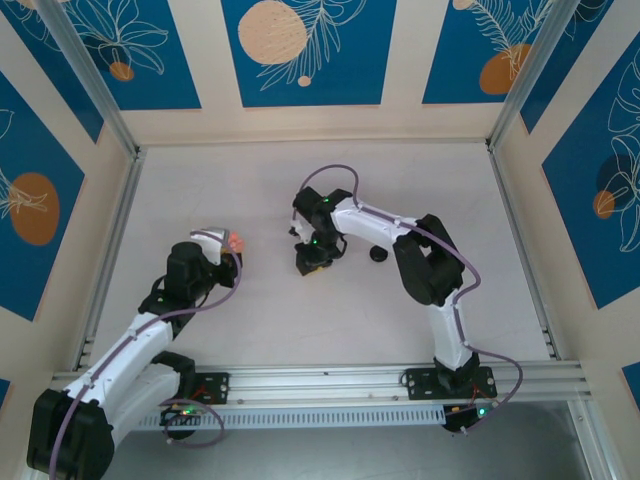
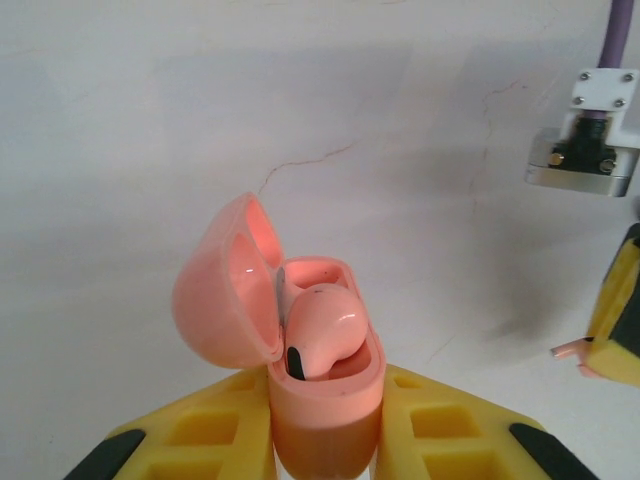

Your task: Insert the wireless bluetooth earbuds into the charging case

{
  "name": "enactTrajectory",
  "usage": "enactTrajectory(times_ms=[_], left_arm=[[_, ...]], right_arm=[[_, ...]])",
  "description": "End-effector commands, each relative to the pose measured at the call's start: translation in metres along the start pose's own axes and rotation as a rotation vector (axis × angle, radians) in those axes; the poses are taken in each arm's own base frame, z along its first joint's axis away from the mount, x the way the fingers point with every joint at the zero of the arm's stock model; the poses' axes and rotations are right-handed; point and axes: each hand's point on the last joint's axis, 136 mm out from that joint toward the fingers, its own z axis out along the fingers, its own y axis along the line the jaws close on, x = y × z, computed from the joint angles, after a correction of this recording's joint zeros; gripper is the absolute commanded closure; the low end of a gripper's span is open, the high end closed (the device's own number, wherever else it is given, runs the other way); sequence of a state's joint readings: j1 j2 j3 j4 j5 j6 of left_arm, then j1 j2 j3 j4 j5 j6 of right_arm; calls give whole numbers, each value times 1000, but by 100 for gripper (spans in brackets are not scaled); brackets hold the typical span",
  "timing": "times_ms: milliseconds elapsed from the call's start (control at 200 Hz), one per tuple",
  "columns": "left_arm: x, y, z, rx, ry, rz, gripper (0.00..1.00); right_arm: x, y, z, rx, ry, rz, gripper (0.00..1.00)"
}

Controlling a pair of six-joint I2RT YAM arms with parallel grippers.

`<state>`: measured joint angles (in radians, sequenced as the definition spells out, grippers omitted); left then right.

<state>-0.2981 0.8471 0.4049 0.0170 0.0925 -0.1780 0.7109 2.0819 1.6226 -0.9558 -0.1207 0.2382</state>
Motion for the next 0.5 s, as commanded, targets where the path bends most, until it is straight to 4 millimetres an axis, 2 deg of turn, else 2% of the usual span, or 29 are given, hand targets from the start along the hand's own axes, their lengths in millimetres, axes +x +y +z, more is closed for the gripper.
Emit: enactTrajectory(times_ms=[0,90,175,495], left_arm=[[-15,0,-3,3,-34,-11,77],[-14,0,-4,1,-33,-13,77],[-13,0,-3,1,-32,-9,77],[-13,-1,0,10,-19,5,77]], right_arm=[[27,-10,-13,-24,75,60,77],[35,-12,-13,-24,83,80,77],[42,-12,-11,-29,96,26,77],[68,-16,-2,2,225,-364,76]])
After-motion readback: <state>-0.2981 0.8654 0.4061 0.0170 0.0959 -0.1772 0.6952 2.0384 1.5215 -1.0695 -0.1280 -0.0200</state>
